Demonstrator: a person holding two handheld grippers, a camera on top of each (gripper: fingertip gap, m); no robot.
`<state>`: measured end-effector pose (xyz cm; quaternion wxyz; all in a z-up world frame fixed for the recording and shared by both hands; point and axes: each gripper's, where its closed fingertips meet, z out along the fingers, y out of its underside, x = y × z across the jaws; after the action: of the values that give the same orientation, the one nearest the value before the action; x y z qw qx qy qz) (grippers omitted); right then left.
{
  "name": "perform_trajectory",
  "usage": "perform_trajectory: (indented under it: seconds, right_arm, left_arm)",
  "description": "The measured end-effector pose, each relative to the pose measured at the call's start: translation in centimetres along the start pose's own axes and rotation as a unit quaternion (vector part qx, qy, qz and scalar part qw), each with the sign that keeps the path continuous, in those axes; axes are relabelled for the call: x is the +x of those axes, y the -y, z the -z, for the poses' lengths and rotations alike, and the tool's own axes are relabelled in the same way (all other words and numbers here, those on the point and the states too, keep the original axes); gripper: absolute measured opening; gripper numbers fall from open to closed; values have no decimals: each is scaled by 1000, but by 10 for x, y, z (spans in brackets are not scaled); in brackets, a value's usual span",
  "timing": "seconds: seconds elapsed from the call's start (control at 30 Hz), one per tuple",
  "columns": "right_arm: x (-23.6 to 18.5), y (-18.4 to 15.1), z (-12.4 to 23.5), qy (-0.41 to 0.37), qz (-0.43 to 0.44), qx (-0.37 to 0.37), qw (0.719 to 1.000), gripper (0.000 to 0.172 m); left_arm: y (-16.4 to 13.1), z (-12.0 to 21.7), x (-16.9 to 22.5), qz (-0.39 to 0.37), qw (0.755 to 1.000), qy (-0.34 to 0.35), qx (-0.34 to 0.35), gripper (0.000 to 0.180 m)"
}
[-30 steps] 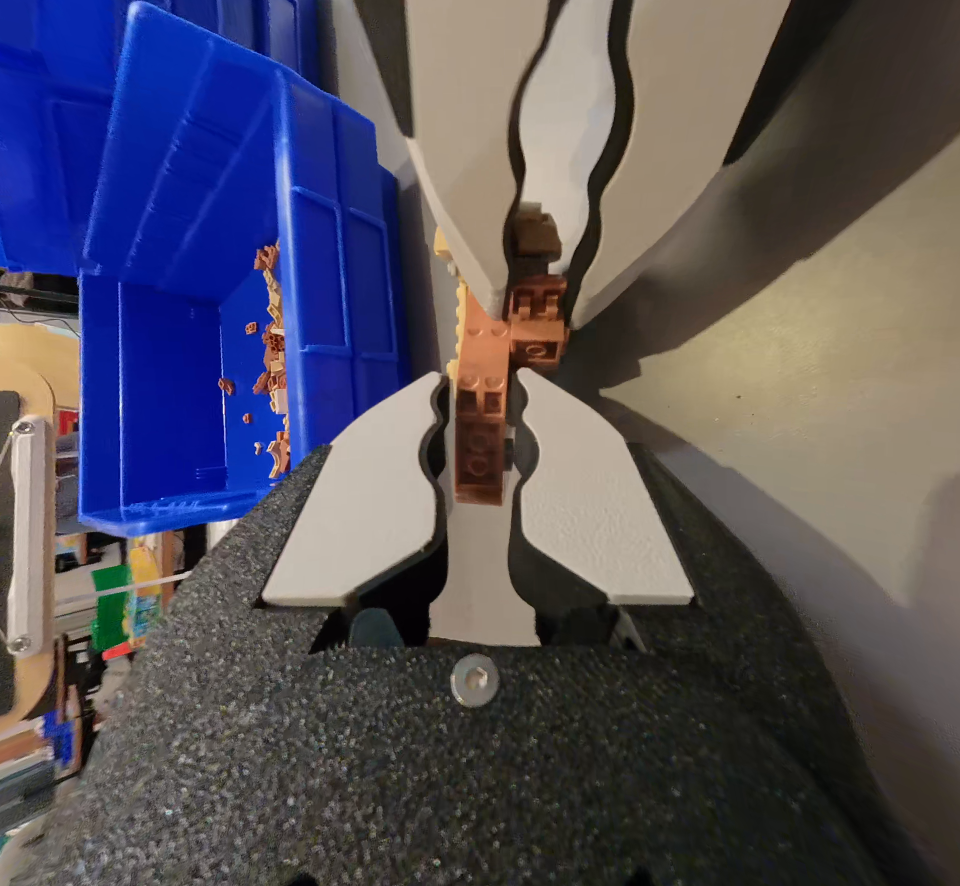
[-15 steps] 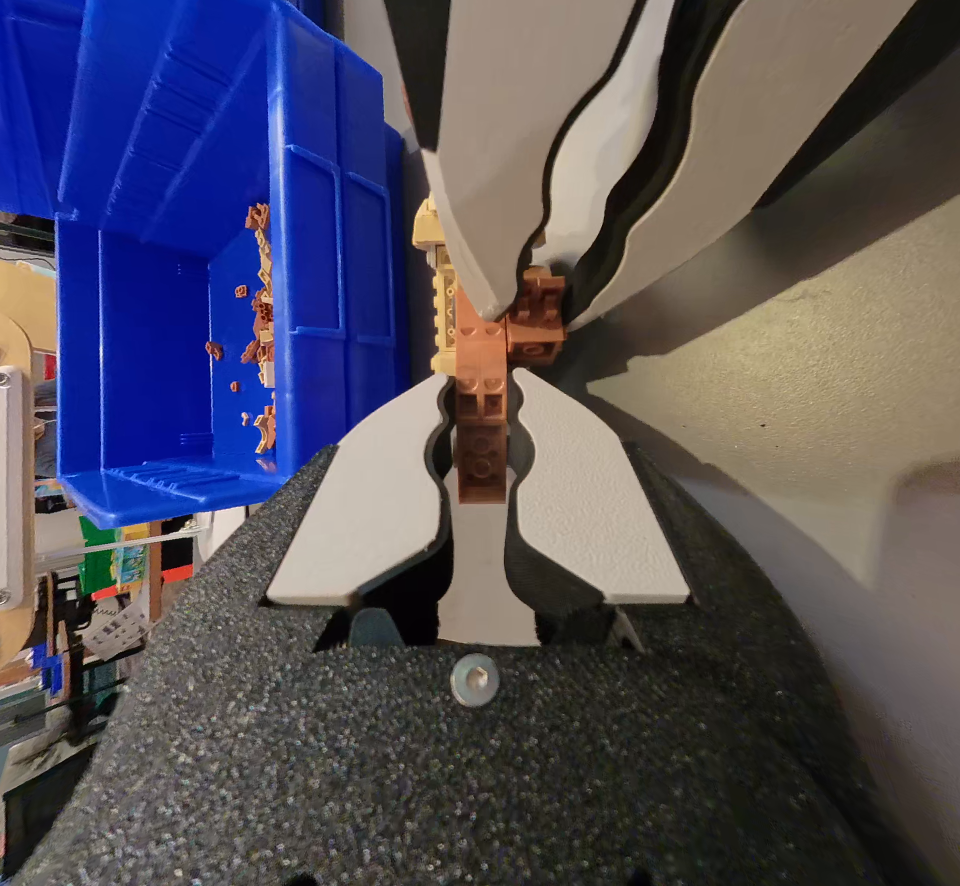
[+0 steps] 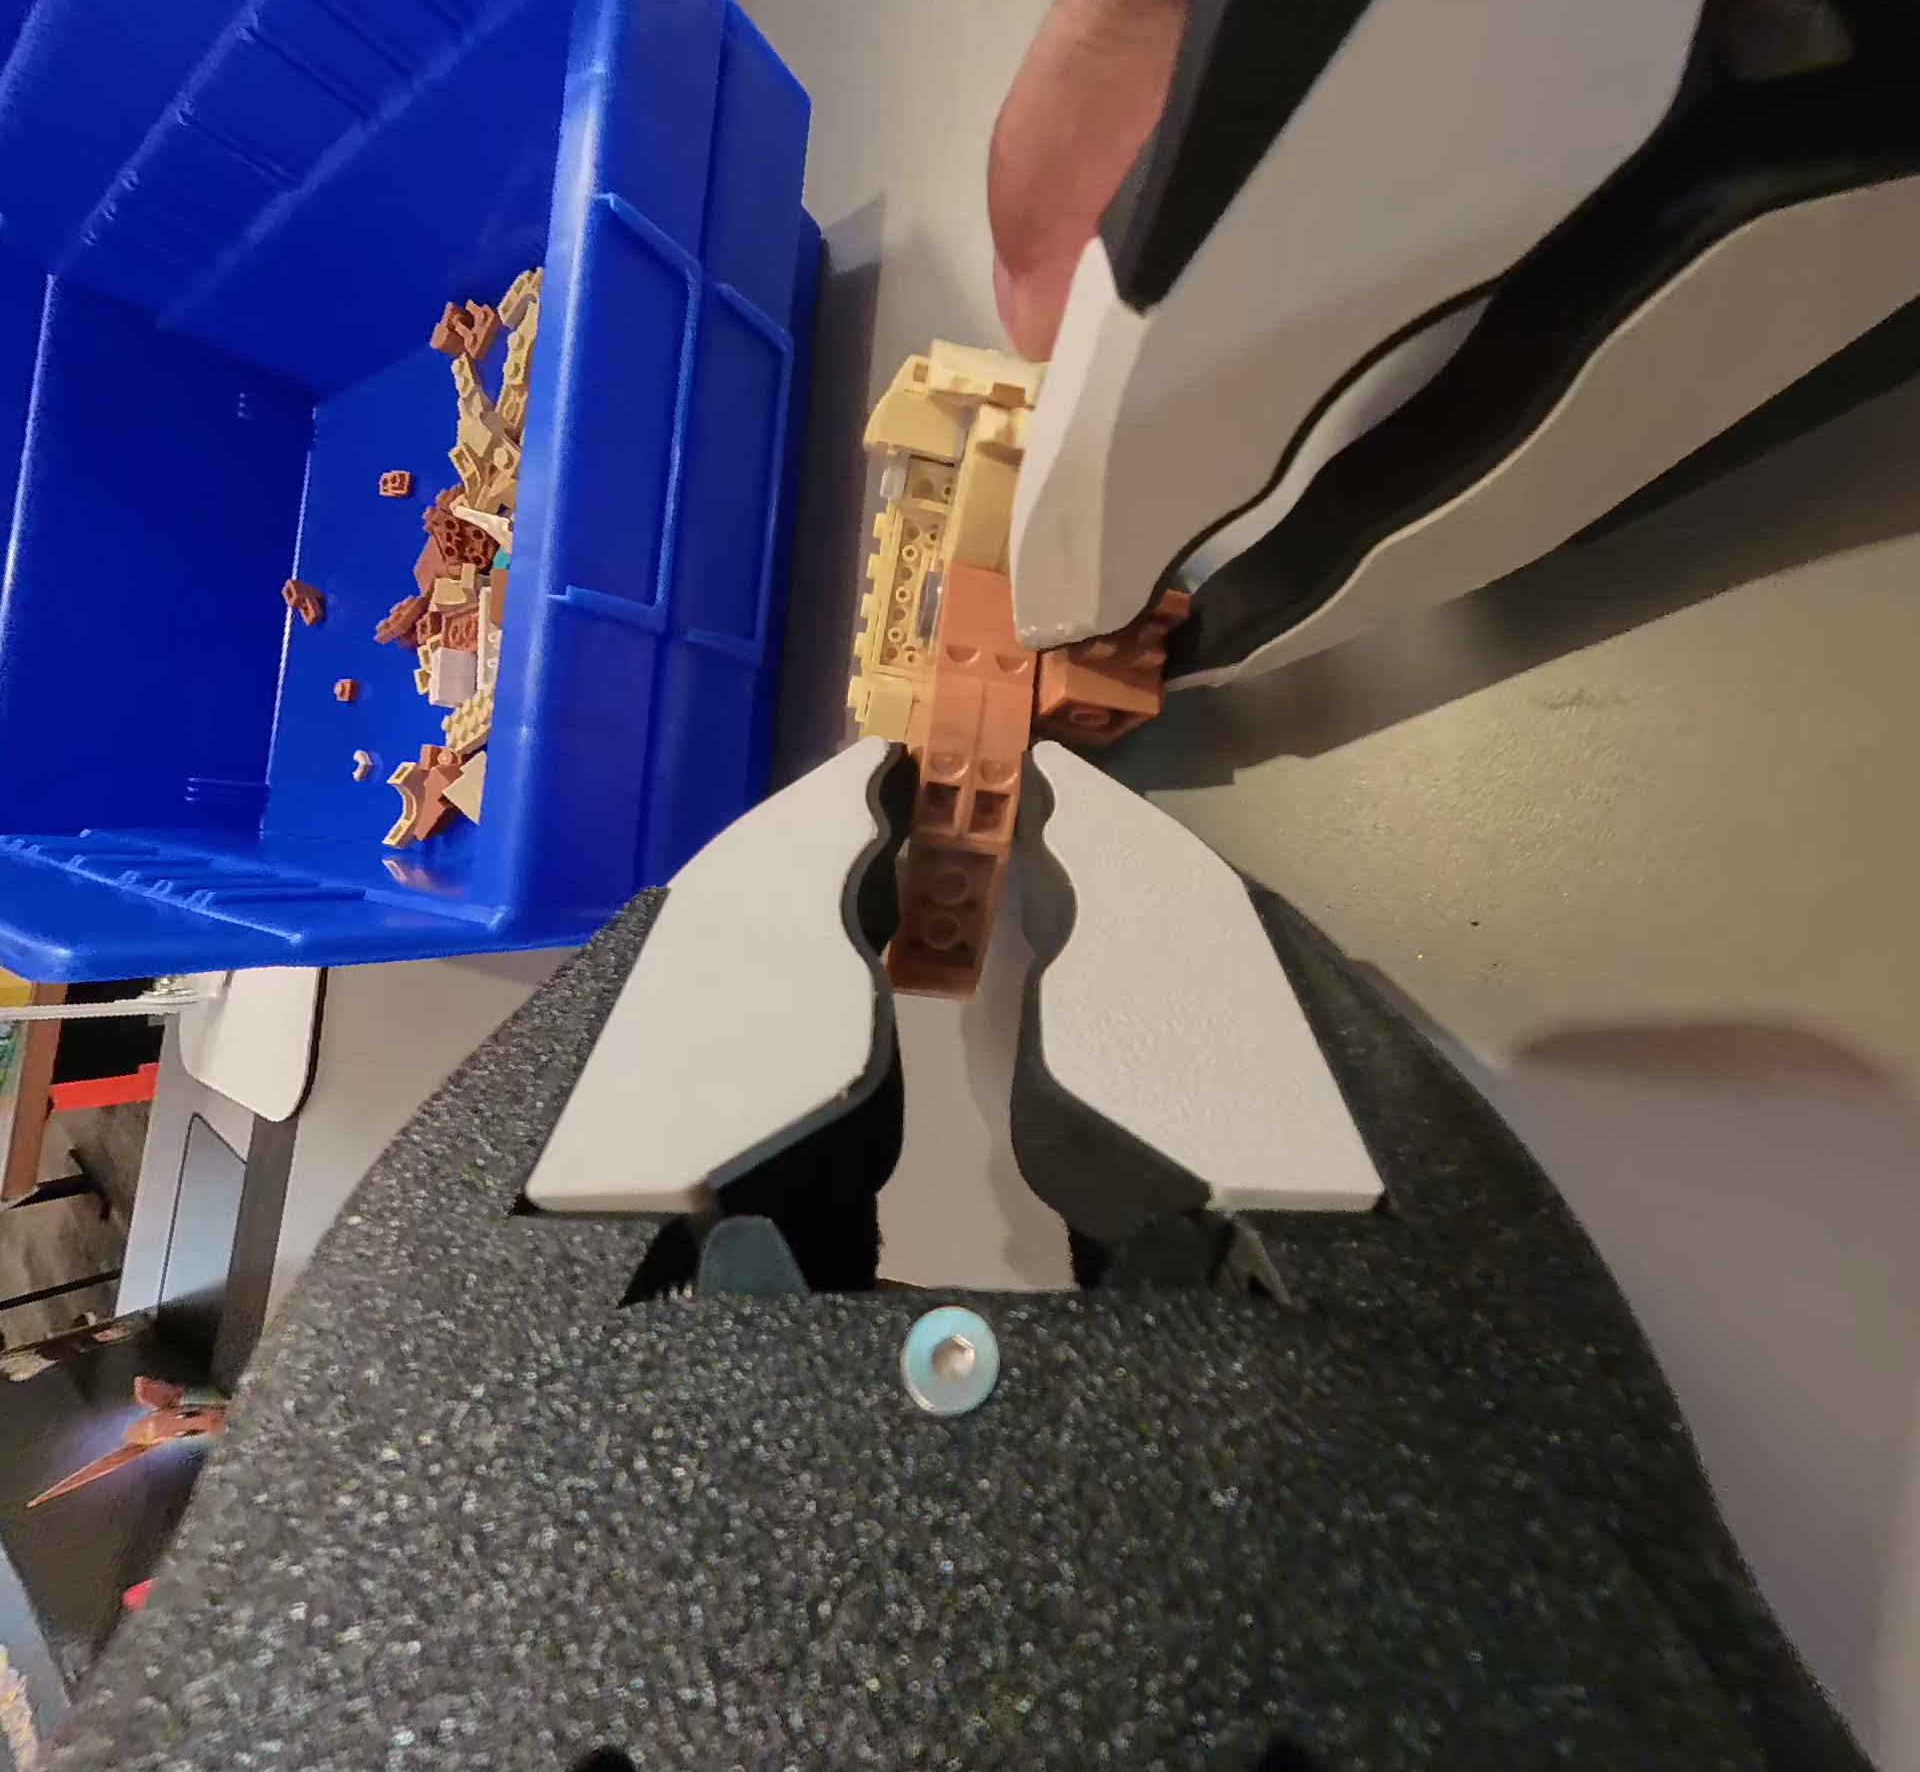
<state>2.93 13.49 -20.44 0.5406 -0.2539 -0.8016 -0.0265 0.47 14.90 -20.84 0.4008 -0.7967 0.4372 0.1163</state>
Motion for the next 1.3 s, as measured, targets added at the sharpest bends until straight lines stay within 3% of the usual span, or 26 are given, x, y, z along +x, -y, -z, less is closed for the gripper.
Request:
perform_trajectory:
  seconds: [1.3]
  right_arm:
    - [-17, -5, 2, -35, 182, -36, 982, 17]
  left_arm:
    - [-4, -9, 9, 19, 1000, -3, -10, 27]
